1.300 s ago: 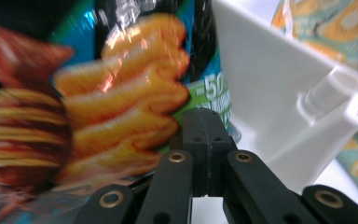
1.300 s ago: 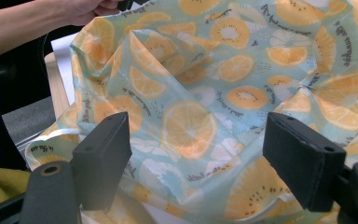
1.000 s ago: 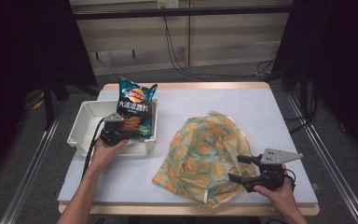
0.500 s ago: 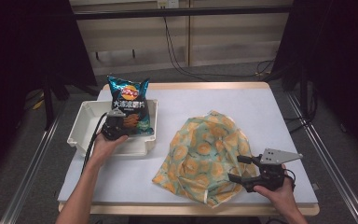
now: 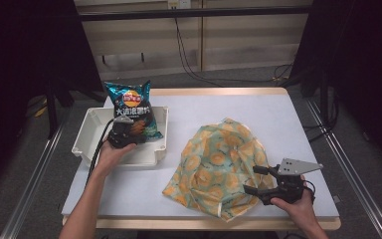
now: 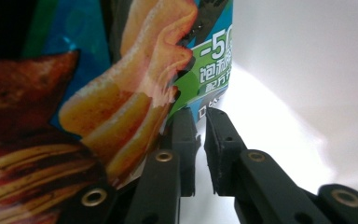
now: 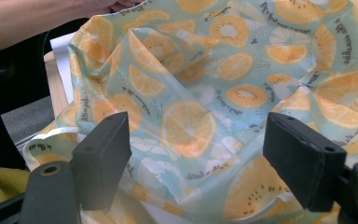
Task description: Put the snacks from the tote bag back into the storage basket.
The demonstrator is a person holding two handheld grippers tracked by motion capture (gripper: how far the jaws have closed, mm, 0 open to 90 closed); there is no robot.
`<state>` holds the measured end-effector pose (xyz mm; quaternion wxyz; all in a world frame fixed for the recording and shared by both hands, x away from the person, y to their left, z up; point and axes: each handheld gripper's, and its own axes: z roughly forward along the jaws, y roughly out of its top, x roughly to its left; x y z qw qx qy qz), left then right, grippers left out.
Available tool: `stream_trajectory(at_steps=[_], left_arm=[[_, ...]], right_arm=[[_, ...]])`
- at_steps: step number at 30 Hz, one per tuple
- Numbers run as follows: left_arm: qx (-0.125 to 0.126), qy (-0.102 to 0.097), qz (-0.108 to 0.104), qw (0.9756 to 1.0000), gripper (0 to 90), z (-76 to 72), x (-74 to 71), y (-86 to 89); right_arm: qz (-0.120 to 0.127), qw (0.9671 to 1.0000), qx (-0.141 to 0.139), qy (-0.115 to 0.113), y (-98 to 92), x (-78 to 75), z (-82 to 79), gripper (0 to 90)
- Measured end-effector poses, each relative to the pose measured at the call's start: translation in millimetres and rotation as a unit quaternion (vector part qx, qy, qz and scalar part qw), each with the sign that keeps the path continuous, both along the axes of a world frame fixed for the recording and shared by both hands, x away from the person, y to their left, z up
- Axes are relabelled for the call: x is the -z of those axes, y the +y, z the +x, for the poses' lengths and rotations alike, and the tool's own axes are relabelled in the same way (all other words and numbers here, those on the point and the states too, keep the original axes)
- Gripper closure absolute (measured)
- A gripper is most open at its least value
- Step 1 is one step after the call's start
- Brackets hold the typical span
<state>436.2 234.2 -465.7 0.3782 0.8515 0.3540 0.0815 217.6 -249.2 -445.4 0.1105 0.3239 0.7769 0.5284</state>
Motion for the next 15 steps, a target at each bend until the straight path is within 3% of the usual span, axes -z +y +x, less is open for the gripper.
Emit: stream_trajectory(at_steps=[3, 15], left_arm=[[0.003, 0.001, -0.003, 1.0, 78.9, -1.9, -0.3, -1.2], [-0.009, -0.027, -0.015, 0.9995, 69.6, -17.4, -9.5, 0.2]], right_arm=[[-0.001, 1.0, 0.001, -0.001, 0.0, 0.0, 0.1, 22.6], [-0.001, 1.0, 0.001, 0.001, 0.1, -0.2, -0.3, 22.5]])
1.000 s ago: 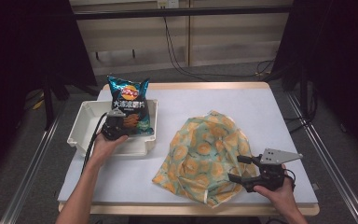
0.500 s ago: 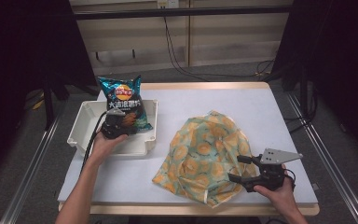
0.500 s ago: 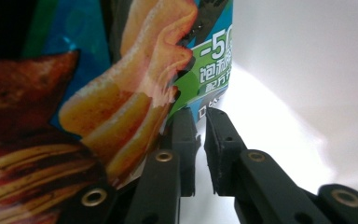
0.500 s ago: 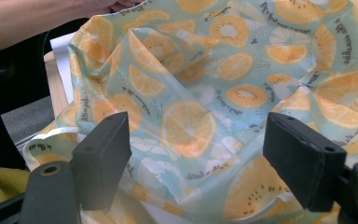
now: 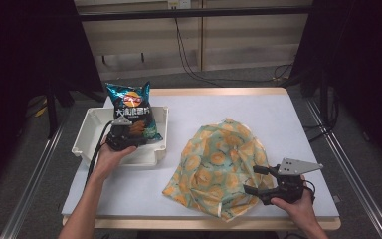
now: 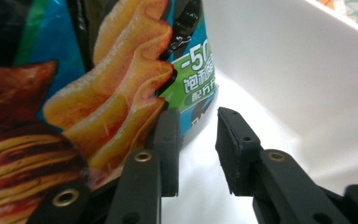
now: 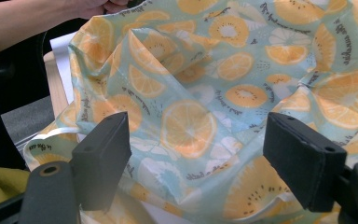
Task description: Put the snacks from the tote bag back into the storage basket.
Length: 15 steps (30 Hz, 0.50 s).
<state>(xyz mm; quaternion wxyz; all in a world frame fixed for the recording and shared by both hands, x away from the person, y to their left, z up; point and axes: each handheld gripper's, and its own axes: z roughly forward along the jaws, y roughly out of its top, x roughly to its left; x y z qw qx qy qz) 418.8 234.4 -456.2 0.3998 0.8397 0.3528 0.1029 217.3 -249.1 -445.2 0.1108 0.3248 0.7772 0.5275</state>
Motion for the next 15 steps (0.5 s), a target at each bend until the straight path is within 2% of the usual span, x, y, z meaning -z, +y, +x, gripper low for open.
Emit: stream_trajectory(at_steps=[5, 7, 11, 13, 15], left_arm=[[0.01, -0.01, -0.008, 0.9999, 63.7, -8.8, -9.1, 1.1], [0.008, -0.015, -0.014, 0.9998, 57.0, -13.4, -12.7, 0.9], [0.008, -0.035, -0.022, 0.9991, 50.7, -24.8, -20.1, 0.9], [0.01, -0.042, -0.036, 0.9984, 46.2, -30.5, -24.3, 1.3], [0.009, -0.052, -0.037, 0.9979, 42.0, -35.9, -28.8, 1.5]], right_arm=[[0.0, 1.0, 0.001, -0.001, -0.1, -0.1, 0.1, 22.5], [0.0, 1.0, 0.002, -0.001, -0.2, -0.4, 0.1, 22.5], [0.0, 1.0, 0.002, -0.004, -0.4, -0.5, -0.1, 22.4], [0.001, 1.0, 0.005, -0.003, -0.8, -0.9, -0.6, 22.4], [0.002, 1.0, 0.005, -0.003, -1.4, -1.1, -0.5, 22.4]])
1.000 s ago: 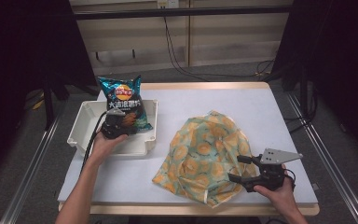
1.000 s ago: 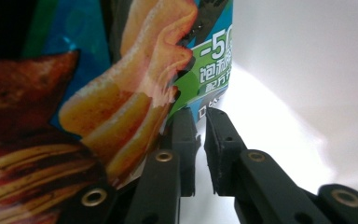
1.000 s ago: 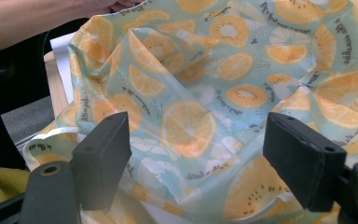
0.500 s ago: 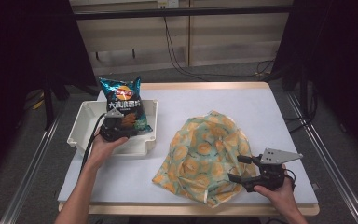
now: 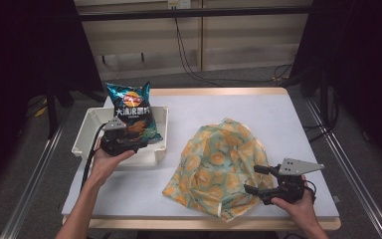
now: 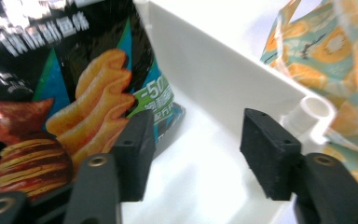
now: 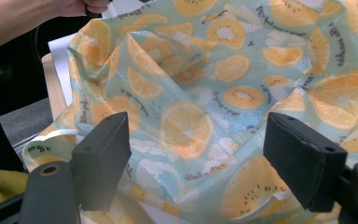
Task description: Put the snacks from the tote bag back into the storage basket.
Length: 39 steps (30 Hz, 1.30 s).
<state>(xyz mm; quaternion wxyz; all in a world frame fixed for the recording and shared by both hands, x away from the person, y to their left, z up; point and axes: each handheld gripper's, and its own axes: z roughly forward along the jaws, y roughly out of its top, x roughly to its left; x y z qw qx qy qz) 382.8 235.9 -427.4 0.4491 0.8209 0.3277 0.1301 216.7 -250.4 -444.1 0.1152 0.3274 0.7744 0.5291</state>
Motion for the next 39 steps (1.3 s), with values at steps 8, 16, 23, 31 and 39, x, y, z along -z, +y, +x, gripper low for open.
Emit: stream_trajectory(at_steps=[8, 16, 23, 31, 39], left_arm=[[-0.004, -0.032, -0.017, 0.9993, 20.4, -21.5, -11.4, -1.5], [0.003, -0.046, -0.012, 0.9988, 8.9, -45.6, -17.9, -2.4], [-0.004, -0.058, -0.016, 0.9982, 5.9, -66.3, -19.5, -0.9], [-0.008, -0.082, -0.023, 0.9963, 4.4, -100.0, -18.8, 3.4], [-0.031, -0.063, -0.035, 0.997, 4.4, -118.9, -10.0, 13.6]], right_arm=[[0.0, 1.0, 0.002, -0.001, -0.3, -0.9, -0.4, 21.9], [0.003, 1.0, 0.005, -0.005, -1.2, -2.7, -1.5, 21.9], [0.003, 0.9999, 0.008, -0.005, -1.6, -2.9, -1.9, 21.9], [0.002, 0.9999, 0.016, -0.002, -5.0, -1.4, -1.5, 21.6], [0.004, 0.9994, 0.034, -0.009, -11.8, -4.9, -3.9, 21.5]])
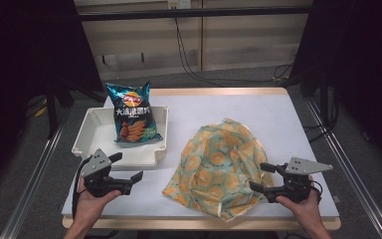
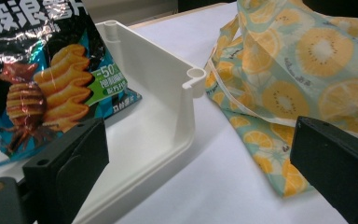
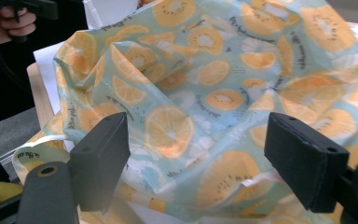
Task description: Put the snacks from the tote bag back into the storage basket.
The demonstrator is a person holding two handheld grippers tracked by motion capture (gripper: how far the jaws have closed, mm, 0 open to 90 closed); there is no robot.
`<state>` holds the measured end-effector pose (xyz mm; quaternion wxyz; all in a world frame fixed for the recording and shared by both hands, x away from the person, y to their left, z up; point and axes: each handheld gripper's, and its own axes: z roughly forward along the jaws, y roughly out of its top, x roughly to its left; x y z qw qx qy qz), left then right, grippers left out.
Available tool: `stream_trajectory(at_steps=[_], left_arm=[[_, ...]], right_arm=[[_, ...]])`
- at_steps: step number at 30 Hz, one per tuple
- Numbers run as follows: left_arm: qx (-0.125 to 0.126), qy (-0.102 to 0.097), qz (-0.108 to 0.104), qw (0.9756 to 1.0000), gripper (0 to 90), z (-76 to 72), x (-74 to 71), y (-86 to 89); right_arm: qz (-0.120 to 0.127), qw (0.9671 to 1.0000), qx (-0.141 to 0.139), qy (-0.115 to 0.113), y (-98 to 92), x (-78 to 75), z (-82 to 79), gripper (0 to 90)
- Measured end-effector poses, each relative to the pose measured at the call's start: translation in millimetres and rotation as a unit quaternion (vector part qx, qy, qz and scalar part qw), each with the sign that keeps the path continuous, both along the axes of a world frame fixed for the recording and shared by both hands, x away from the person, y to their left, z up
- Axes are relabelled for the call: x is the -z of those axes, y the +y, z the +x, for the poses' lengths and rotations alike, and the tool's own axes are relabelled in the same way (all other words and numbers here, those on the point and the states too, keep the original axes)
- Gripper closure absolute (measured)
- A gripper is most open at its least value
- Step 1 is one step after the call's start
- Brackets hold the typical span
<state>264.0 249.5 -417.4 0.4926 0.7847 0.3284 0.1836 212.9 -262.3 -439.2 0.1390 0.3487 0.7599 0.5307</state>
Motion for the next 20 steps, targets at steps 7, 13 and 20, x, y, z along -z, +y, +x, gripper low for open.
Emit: stream_trajectory(at_steps=[7, 13, 20], left_arm=[[-0.029, -0.001, -0.01, 0.9995, 4.2, -19.8, 9.1, 5.6], [-0.04, 0.01, -0.007, 0.9991, 3.9, -34.1, 24.8, 8.0], [-0.047, 0.031, 0.002, 0.9984, 3.9, -31.0, 40.7, 11.0]], right_arm=[[-0.003, 0.9997, 0.023, 0.001, -15.7, 0.2, -14.6, 21.2], [0.005, 0.9988, 0.048, -0.003, -31.8, 2.5, -23.9, 20.6], [0.002, 0.998, 0.064, -0.005, -38.2, 5.8, -25.2, 19.9]])
